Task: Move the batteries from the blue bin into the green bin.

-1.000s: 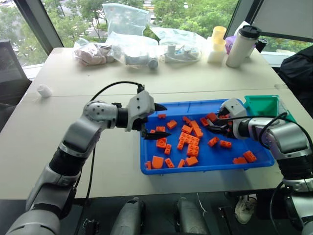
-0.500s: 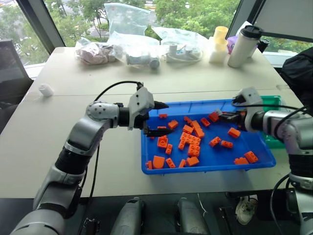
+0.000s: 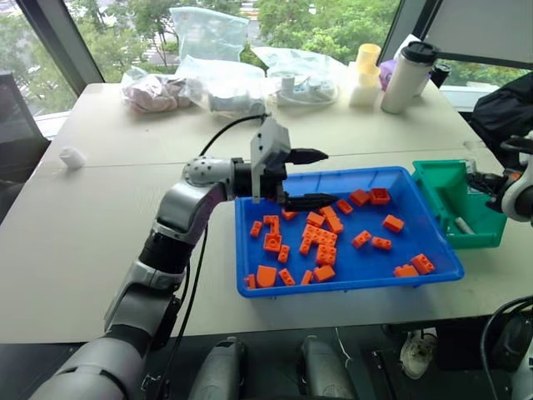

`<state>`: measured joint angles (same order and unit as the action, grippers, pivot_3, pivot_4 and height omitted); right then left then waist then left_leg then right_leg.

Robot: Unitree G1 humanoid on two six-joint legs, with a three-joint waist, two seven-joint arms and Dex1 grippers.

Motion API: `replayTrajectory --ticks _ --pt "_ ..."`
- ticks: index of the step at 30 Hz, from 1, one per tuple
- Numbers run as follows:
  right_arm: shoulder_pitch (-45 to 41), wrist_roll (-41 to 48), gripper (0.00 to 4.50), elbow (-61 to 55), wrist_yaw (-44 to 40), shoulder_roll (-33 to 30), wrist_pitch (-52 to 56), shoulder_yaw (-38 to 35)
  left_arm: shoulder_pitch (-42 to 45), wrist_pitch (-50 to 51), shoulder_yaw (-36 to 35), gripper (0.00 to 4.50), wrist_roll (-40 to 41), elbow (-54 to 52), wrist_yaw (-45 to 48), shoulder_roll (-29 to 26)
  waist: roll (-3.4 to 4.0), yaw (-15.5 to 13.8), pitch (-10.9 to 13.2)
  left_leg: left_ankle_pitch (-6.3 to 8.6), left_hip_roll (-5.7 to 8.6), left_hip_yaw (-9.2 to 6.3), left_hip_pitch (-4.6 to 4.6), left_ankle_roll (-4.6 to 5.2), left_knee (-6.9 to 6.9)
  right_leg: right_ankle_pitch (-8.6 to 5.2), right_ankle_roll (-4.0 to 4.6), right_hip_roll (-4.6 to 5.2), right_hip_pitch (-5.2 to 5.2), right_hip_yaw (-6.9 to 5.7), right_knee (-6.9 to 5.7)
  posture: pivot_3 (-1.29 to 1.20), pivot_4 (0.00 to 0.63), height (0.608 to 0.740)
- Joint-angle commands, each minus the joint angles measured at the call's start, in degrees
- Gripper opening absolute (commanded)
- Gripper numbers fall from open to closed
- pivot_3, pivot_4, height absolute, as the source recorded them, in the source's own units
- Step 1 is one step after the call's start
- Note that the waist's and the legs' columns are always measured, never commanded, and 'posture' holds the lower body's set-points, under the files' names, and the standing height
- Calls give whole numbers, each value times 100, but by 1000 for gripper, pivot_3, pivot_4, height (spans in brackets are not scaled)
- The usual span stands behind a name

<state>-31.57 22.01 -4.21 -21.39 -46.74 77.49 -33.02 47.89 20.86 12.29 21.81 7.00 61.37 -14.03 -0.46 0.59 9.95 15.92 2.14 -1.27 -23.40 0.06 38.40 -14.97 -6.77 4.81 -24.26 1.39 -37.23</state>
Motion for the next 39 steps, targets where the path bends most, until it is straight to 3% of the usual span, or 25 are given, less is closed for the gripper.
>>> replayTrajectory --ticks 1,2,11,13,19,22,26,29,35,39 --pt "-36 -96 13 168 -68 -275 -384 220 195 -271 -10 4500 -143 223 24 49 0 11 0 0 0 0 0 0 0 0 0 0 0 0 1 0 150 740" --pt "-43 -105 13 234 -93 -303 -441 291 196 -291 -1 4500 -160 250 55 48 0 12 0 0 0 0 0 0 -1 0 0 0 0 0 1 0 150 740" --pt "-103 -129 4466 626 -326 -553 -844 668 81 -159 -90 4500 -178 43 -3 -77 0 0 0 0 0 0 -1 0 -2 0 0 0 -1 1 3 0 150 740" --pt "-107 -126 4466 652 -359 -593 -922 707 57 -169 -131 4500 -181 -18 -35 -152 0 1 0 0 0 0 -1 0 -2 0 0 1 0 1 3 0 150 740" --pt "186 136 4466 -83 -1205 -434 -2756 567 -146 270 -626 4500 -55 -599 -459 -711 5 34 3 0 -4 0 1 0 -8 0 0 -5 -7 3 2 0 150 740" --pt "485 229 4466 -204 -1436 -530 -2793 582 -186 596 -942 4500 -230 -665 -1147 -935 3 5 4 -1 -6 -4 0 -1 -7 0 0 -7 -5 2 2 0 150 740" --pt "1305 997 4466 -708 -2399 -532 -2930 -188 -886 1848 -1777 4500 234 -1992 -1748 -1614 2 0 5 0 -1 -7 -4 -1 -9 0 -1 -1 -4 2 5 0 150 740" --pt "1898 1479 4466 -995 -2833 -543 -2730 -510 -1241 2489 -2150 4500 630 -2629 -2033 -1811 2 -16 5 1 -3 -13 -5 1 -16 0 -1 -1 -6 1 4 0 150 740" --pt "2480 1870 4466 -1092 -3231 -551 -2696 -502 -1848 2980 -2462 4500 964 -3214 -2388 -1983 1 -14 5 1 0 -13 35 0 -3 0 0 2 50 0 8 0 150 740" --pt "2462 1772 4466 -862 -3210 -437 -2958 -186 -2844 3410 -3011 4500 1320 -3922 -2601 -2171 1 36 5 2 -4 -9 63 0 -18 -1 1 -1 66 3 19 0 150 740"
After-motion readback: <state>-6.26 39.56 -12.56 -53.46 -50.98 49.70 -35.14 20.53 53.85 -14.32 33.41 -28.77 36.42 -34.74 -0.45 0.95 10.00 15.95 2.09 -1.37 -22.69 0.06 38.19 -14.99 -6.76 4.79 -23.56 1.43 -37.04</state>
